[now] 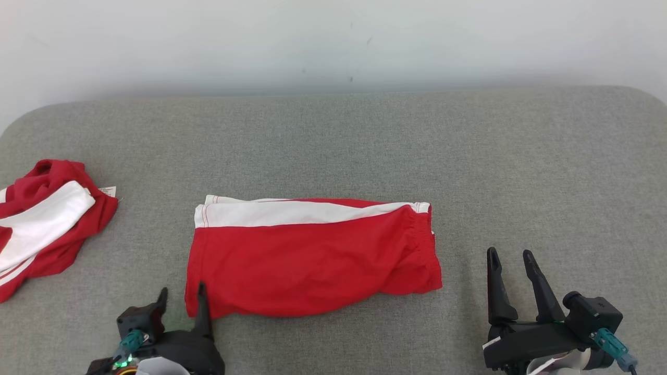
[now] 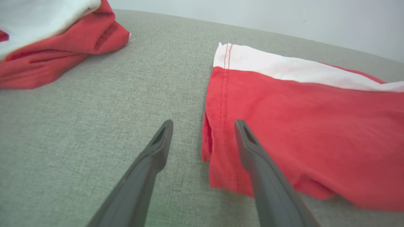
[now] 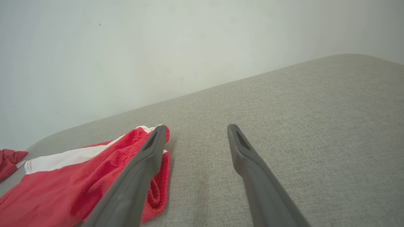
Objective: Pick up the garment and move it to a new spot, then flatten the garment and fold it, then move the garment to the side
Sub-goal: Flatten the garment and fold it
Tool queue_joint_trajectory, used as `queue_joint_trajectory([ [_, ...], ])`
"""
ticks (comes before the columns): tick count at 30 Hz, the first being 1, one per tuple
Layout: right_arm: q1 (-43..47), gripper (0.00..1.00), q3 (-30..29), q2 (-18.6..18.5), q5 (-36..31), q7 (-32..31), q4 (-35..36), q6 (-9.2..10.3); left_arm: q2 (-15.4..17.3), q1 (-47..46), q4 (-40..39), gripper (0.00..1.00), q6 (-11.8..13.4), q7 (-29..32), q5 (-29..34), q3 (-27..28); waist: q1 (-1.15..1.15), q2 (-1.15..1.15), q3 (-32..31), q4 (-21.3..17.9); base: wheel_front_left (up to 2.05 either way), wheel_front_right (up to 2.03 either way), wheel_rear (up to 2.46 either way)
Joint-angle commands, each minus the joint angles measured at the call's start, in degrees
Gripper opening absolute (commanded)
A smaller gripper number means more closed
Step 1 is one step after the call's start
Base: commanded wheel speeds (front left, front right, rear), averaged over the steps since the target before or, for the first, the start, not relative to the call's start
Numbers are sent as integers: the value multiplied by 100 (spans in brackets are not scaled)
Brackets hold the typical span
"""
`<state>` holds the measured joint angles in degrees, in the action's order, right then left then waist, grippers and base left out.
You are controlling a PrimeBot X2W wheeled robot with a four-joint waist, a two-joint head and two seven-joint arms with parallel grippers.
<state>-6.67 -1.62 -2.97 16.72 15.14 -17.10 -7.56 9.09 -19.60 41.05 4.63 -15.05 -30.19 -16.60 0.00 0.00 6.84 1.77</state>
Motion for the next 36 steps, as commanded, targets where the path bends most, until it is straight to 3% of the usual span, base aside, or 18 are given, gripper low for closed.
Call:
queue_joint_trajectory([
  [1, 16, 100, -5, 10, -46, -1, 10, 12, 32, 174, -228, 100, 57, -19, 251, 171, 0, 0, -27, 0, 0, 0, 0],
  [11, 119, 100, 8, 9, -97, 0, -17, 12, -127, 993, -1631, 100, 42, -19, 1594, 935, 0, 0, -167, 63, 0, 0, 0],
  [21, 269, 100, 46, 10, -128, -1, -122, 12, -297, 1618, -2212, 100, -82, -19, 2417, 1258, 0, 0, -440, 93, 0, 0, 0],
  [36, -167, 100, 171, 9, -238, 0, -592, 12, -526, 1617, -2241, 100, -304, -19, 2663, 1249, 0, 0, -123, 577, 0, 0, 0],
])
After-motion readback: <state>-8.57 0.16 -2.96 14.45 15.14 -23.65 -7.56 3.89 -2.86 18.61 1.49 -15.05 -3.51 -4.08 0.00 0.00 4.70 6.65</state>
